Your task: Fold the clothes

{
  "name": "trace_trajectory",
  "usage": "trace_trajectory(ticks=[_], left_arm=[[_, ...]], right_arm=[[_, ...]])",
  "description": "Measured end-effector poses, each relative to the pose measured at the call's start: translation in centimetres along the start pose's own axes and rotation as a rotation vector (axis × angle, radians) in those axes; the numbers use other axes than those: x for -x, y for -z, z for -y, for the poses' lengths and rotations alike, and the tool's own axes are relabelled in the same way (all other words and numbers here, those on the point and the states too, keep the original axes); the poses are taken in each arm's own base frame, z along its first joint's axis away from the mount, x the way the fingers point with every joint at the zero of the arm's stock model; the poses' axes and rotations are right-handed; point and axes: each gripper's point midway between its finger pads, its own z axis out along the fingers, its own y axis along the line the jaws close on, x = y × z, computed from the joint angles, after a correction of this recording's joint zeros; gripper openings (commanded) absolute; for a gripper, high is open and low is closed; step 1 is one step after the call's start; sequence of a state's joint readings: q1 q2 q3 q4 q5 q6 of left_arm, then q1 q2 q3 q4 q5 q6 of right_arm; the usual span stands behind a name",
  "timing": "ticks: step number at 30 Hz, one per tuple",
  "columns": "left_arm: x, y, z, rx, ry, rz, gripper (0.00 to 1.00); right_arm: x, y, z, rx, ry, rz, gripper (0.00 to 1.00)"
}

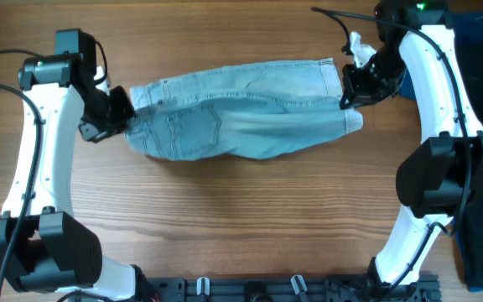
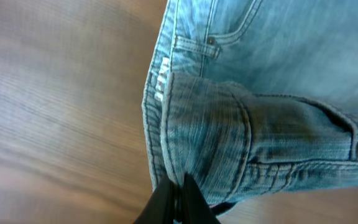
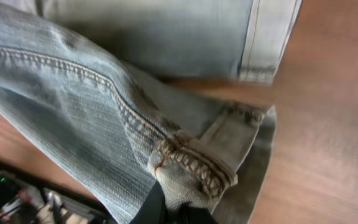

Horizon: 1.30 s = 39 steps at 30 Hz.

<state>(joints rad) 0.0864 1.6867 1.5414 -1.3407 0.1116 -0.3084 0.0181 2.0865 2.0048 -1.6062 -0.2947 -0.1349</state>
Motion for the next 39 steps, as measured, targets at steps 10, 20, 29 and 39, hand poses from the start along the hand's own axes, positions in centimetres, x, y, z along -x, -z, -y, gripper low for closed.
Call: trace_trajectory(ticks=[10,20,29,39], left_arm=[[-4.2,0.4,-1.5,0.060,0.021,-0.170,0.04],[-8.9,1.1,0.0,0.091,-0.053,-0.329,0.04],[-17.8,-2.4,1.5,0.154,-0.208,-0.593,0.04],[-25.8,-3.9,-1.2,0.286,-0.273,-0.849,0.44]], right_arm=[[-2.8,-0.3,-0.2,0.000,-0.107,-0.043,0.04],[-9.8,-1.0,0.8,-0.102,-0.218,-0.047,0.04],[-13.9,-7.6,2.5,-0.114,-0.300,-0.202,0.04],[-13.4,-7.2,5.7,-0.306,-0.398,-0.147,0.57]])
